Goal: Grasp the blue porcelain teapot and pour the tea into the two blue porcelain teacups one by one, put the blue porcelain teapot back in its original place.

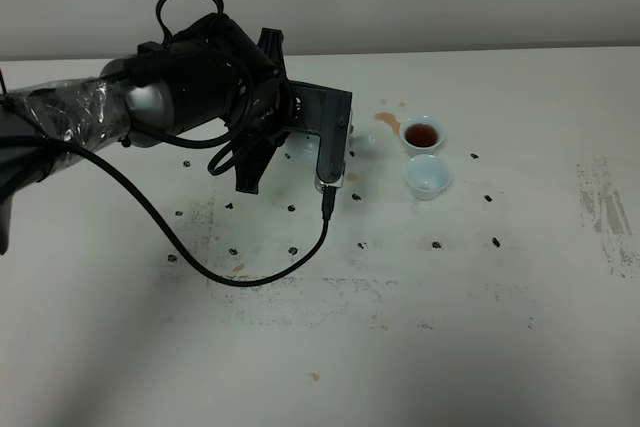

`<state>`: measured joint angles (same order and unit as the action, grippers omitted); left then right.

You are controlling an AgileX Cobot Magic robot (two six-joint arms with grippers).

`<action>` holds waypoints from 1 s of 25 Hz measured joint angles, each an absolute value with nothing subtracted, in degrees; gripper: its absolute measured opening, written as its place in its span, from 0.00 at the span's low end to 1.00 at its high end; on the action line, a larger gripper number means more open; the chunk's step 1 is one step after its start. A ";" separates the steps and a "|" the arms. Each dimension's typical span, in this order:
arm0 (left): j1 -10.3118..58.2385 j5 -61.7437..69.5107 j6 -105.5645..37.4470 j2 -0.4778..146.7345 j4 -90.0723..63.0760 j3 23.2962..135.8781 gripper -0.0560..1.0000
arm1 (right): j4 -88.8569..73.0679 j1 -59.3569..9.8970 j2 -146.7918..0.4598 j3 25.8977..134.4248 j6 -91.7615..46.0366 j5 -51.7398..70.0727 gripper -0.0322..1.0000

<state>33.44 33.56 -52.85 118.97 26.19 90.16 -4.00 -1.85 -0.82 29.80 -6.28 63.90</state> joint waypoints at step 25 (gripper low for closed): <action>36.16 40.17 -45.65 124.76 32.73 97.51 0.10 | -4.00 -1.85 -0.82 29.80 -6.28 63.90 0.60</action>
